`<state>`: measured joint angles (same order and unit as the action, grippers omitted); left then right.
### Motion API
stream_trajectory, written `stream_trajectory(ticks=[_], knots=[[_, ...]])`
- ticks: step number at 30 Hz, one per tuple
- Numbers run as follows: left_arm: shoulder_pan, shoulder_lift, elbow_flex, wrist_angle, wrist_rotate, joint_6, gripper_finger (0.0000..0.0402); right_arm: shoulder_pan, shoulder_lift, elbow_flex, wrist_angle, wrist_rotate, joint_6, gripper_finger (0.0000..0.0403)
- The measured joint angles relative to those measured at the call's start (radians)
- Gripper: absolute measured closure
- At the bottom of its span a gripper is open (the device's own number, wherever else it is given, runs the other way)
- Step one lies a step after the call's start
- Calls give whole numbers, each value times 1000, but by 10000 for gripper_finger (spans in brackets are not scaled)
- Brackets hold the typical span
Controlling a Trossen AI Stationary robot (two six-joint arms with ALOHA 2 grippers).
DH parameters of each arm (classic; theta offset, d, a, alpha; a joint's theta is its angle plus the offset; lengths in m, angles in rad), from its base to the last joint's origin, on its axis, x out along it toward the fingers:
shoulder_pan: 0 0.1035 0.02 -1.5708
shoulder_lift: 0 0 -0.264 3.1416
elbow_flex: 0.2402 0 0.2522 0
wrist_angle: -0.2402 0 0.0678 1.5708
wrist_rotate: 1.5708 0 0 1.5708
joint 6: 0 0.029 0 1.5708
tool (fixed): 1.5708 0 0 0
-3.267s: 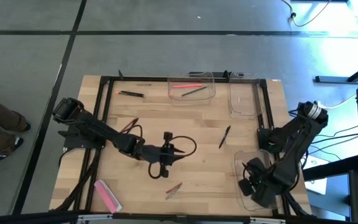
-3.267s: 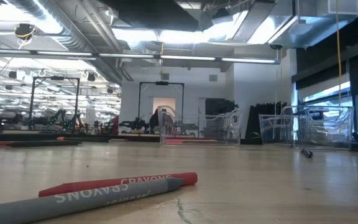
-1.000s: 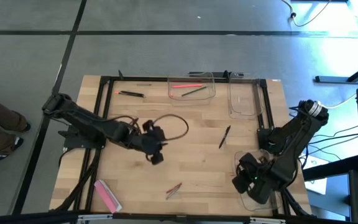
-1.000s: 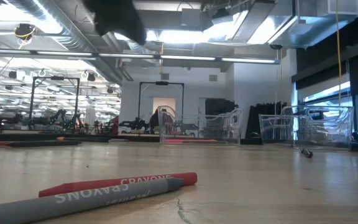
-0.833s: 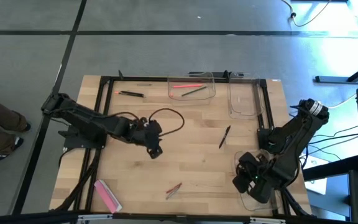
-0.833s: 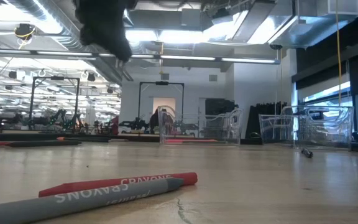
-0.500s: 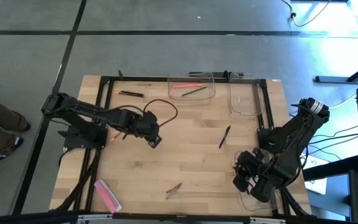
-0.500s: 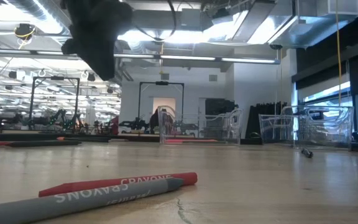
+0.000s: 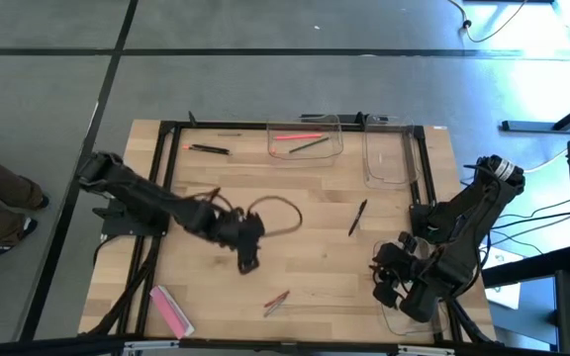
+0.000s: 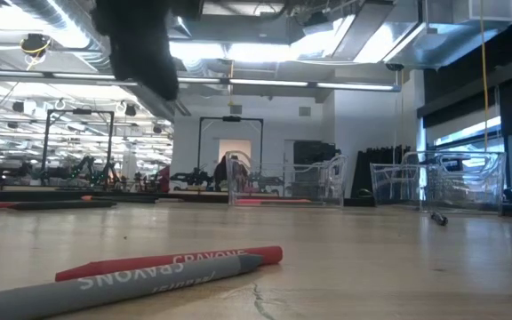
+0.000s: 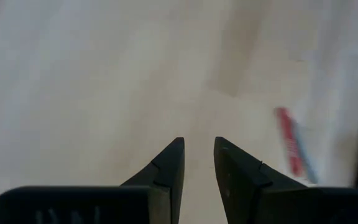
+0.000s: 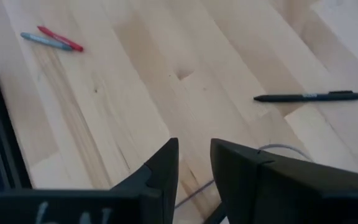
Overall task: Sort crayons/erasers/pens/pencils in bins
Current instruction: Put the red crayon into the top right transparent bin
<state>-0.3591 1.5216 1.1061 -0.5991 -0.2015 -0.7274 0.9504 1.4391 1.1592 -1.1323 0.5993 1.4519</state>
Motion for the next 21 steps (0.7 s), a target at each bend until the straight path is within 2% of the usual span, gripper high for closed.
stream_trajectory(ticks=[9, 15, 21], knots=[[-152, 120, 0, 158, -46, 8, 321, -1, -2, 36, 17, 74, -103, 308], [-196, 211, 0, 324, -19, 105, 321, -1, -2, 38, 19, 75, -111, 308], [-208, 291, 0, 425, -16, 109, 321, -1, -2, 38, 25, 75, -159, 308]])
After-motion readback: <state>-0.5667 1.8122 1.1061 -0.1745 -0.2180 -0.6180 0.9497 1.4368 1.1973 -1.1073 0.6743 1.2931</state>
